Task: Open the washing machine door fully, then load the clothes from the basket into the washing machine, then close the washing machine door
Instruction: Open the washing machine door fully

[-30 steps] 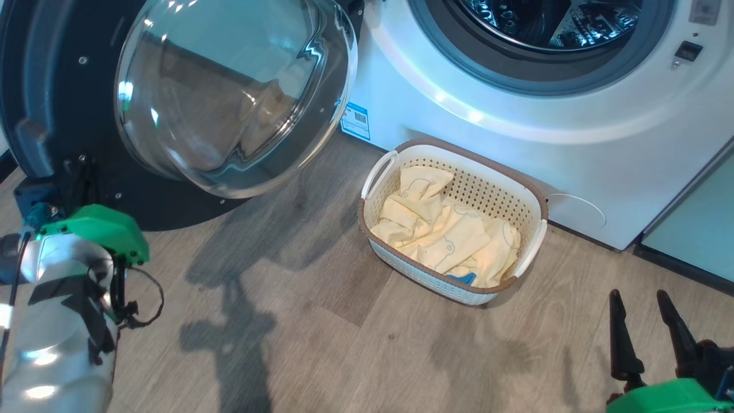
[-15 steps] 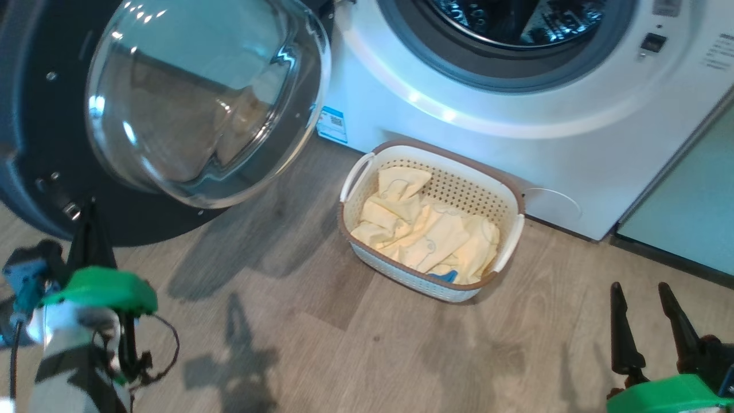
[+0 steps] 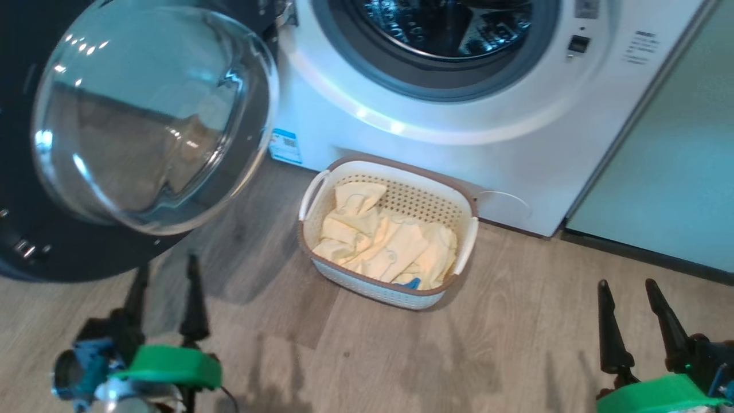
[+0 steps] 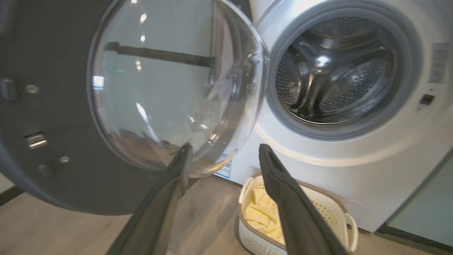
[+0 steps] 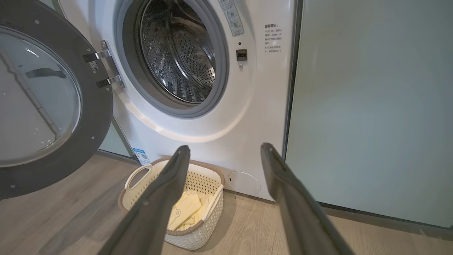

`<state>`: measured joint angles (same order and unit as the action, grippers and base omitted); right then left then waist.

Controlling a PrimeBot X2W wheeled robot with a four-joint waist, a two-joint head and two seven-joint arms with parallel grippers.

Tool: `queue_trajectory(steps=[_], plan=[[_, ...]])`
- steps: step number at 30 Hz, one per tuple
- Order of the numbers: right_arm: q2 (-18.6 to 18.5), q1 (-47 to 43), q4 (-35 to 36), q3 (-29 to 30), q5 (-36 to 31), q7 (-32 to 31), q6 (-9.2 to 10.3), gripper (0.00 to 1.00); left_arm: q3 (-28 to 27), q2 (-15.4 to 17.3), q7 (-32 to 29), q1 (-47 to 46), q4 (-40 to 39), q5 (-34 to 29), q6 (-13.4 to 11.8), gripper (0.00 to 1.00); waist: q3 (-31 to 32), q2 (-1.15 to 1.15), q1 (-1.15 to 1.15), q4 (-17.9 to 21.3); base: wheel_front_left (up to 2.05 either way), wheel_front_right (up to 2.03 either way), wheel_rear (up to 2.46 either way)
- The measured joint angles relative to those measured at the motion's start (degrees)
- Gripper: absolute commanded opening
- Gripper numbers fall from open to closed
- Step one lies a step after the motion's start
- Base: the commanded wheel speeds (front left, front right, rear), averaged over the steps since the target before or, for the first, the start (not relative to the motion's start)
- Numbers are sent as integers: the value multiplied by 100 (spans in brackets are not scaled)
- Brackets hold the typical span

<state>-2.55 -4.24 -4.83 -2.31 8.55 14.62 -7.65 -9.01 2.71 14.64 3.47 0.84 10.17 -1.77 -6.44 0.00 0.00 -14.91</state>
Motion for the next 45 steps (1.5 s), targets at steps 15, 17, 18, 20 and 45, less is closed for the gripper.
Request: queue_trajectory(steps=[15, 17, 18, 20, 45], plan=[[4, -9, 172, -282, 16, 0, 0, 100, 829, 1, -55, 185, -222, -51, -92, 100, 113, 0, 0, 1092, 0, 0, 0], [4, -9, 182, -319, 18, 0, 0, 100, 848, 2, -58, 187, -218, -53, -94, 100, 118, 0, 0, 1184, 0, 0, 0], [5, -13, 218, -355, 18, 0, 0, 100, 889, 5, -66, 187, -185, -59, -97, 100, 130, 0, 0, 1362, 0, 0, 0], [5, -15, 245, -356, 20, 0, 0, 100, 912, 11, -103, 186, -162, -86, -100, 100, 143, 0, 0, 1526, 0, 0, 0], [5, -157, 381, -283, 145, 0, 0, 100, 971, 78, -160, 176, -34, -162, -296, 100, 187, 0, 0, 2203, 0, 0, 0]])
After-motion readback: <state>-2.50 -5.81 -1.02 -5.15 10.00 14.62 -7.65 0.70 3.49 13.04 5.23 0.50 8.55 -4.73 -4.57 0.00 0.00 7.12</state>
